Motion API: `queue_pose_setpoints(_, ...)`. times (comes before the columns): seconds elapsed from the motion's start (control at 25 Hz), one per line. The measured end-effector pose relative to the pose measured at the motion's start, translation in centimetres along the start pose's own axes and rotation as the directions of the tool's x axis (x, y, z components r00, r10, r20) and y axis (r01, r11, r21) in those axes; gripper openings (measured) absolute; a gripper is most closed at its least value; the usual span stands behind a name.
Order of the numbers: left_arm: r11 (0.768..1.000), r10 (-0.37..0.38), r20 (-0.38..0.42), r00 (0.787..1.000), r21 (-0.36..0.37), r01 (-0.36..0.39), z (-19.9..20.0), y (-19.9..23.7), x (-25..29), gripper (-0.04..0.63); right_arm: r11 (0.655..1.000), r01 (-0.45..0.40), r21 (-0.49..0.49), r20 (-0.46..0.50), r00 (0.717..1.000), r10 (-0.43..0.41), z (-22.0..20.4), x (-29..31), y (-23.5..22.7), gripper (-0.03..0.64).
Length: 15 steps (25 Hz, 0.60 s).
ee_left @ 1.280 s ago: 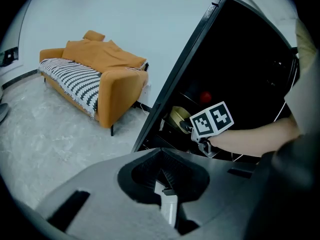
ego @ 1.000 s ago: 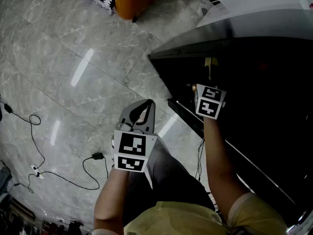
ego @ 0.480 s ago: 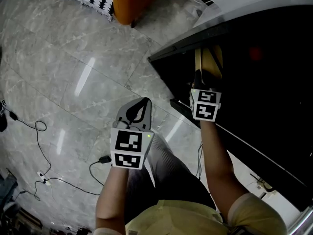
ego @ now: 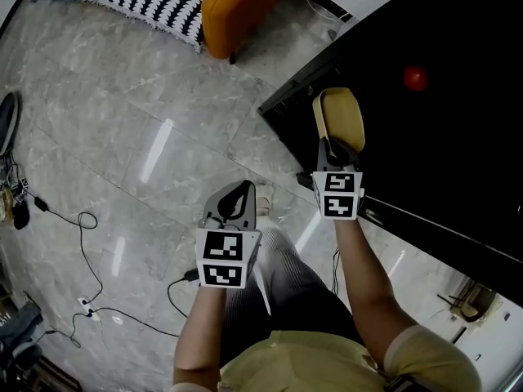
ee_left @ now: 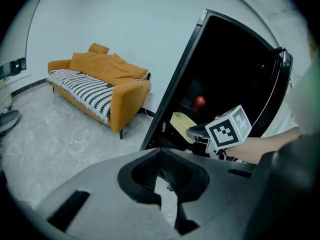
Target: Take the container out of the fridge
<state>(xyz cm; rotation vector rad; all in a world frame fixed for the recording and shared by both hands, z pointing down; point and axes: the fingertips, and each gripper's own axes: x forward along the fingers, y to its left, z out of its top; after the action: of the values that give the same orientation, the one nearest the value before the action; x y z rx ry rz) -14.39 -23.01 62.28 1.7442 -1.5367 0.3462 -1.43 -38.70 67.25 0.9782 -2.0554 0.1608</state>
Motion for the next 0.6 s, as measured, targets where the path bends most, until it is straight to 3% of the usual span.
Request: queue_pose_setpoints(0.6, 0.999, 0.038, 0.038, 0.999, -0.013, -0.038, 0.9, 0.7, -7.2, 0.023, 0.997, -0.063, -0.041, 0.079, 0.995, 0.066, 3.1, -8.0, 4.5, 0.040)
